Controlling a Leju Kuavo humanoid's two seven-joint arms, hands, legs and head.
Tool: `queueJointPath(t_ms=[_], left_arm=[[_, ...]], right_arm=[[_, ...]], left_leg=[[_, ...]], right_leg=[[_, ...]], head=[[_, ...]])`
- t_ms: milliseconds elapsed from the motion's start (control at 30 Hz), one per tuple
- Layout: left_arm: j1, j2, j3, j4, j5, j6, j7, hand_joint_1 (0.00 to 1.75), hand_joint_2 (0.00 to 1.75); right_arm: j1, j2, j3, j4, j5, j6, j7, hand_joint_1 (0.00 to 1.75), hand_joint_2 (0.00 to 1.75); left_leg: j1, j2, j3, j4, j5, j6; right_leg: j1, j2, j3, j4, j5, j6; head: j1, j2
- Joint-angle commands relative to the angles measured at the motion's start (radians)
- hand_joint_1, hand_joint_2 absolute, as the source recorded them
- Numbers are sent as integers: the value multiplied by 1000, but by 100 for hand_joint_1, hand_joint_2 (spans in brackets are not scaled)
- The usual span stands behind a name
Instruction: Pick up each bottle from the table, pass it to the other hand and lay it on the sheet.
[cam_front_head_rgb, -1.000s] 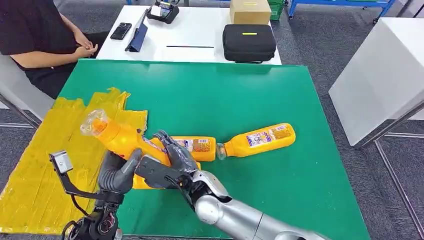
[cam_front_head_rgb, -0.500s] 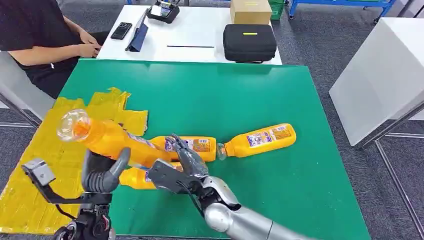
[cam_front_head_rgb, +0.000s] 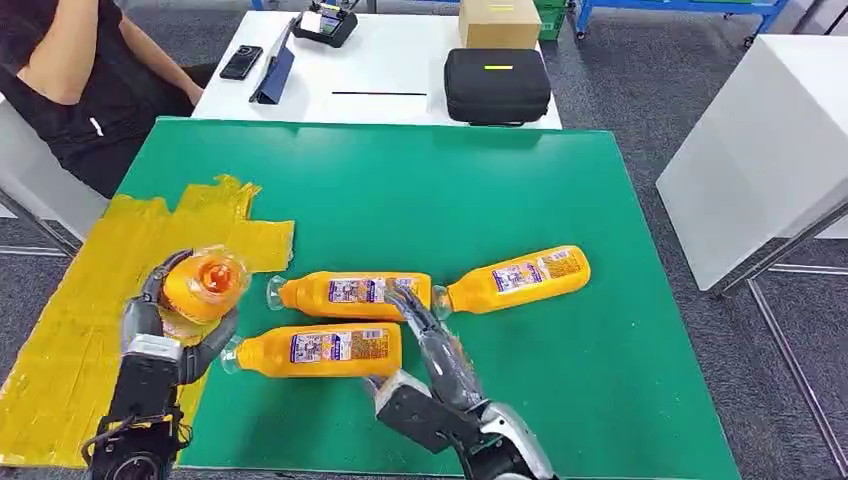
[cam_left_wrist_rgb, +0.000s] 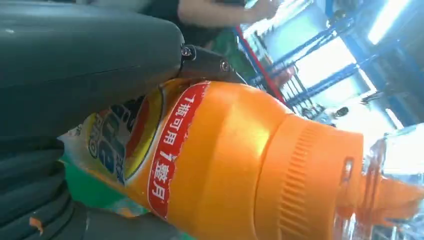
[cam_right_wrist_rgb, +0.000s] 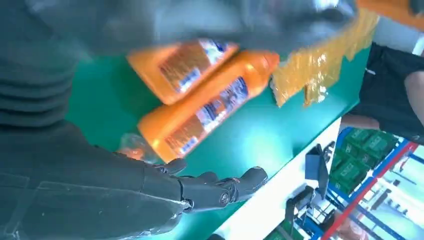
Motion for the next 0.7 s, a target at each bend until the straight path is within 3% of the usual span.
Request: queueJointPath(t_ms=[33, 333, 367, 700], left_arm=[[-134, 44, -72, 244, -308, 67, 136, 175, 175], [-229, 5, -90, 375, -524, -3, 273, 175, 175], [-240, -2, -89, 396, -573, -10, 300, 175, 175], [-284, -50, -3, 473, -632, -78, 335, 175, 175]], right_arm=[[47, -51, -25, -58, 3, 46, -15, 0, 0], [55, -59, -9, -77, 13, 89, -11, 0, 0], [21, -83, 10, -69, 25, 125, -9, 0, 0], [25, -68, -43, -65, 21, 210, -25, 0, 0]], left_leg=[[0, -3, 3, -1, 0, 1], [0, -4, 4, -1, 0, 1], [0, -3, 3, -1, 0, 1], [0, -2, 1, 0, 1, 1]], right_leg=[[0, -3, 4, -1, -1, -4], [1, -3, 4, 0, -1, -5], [1, -3, 3, -1, -1, -4], [1, -1, 1, 0, 0, -3]], head=[[0, 0], [0, 0], [0, 0], [0, 0]])
